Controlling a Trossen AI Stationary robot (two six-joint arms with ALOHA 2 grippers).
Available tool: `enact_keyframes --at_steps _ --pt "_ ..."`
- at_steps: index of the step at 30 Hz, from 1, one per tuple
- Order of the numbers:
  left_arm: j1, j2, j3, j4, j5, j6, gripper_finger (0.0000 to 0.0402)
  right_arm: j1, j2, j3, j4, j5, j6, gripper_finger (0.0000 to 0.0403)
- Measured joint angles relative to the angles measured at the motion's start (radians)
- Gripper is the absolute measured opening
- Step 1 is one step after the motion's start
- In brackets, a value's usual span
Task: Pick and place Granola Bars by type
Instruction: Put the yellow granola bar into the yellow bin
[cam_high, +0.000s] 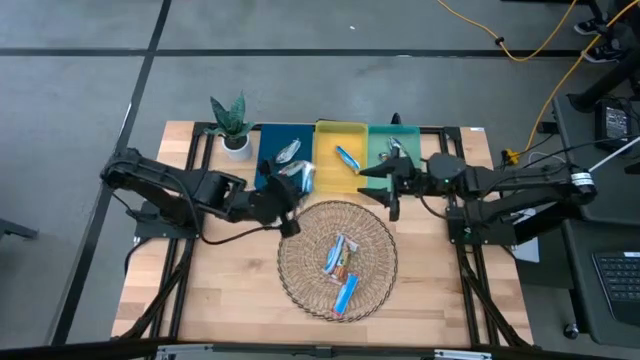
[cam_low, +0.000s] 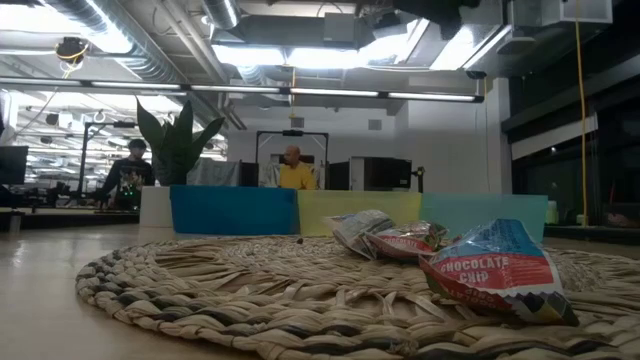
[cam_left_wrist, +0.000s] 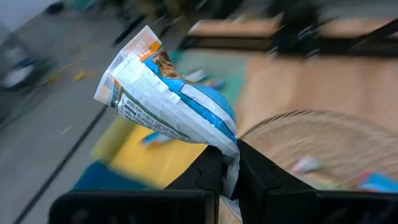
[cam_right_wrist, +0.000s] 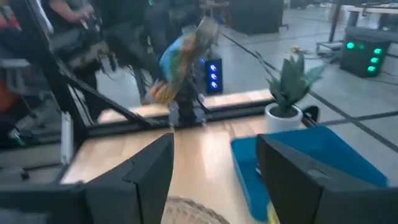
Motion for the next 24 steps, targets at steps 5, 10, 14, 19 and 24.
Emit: enact_keyframes --at_steps 5,10,14,19,24 --pt "0.013 -0.107 -0.197 0.328 0.125 0.129 0.0022 -0.036 0.085 0.001 0.129 -0.068 0.051 0.0261" --pt "0.038 -0.165 -0.295 0.456 0.223 0.206 0.0022 -0.057 0.191 0.094 0.15 -0.155 0.107 0.0308" --pt "0.06 -0.17 -0.312 0.466 0.278 0.263 0.0022 -0.057 0.287 0.202 0.145 -0.223 0.102 0.0336" --pt "0.081 -0.169 -0.317 0.463 0.346 0.306 0.0022 -0.058 0.395 0.327 0.139 -0.298 0.105 0.0343" --pt "0.099 -0.169 -0.318 0.462 0.378 0.357 0.0022 -0.058 0.468 0.401 0.127 -0.333 0.108 0.0344"
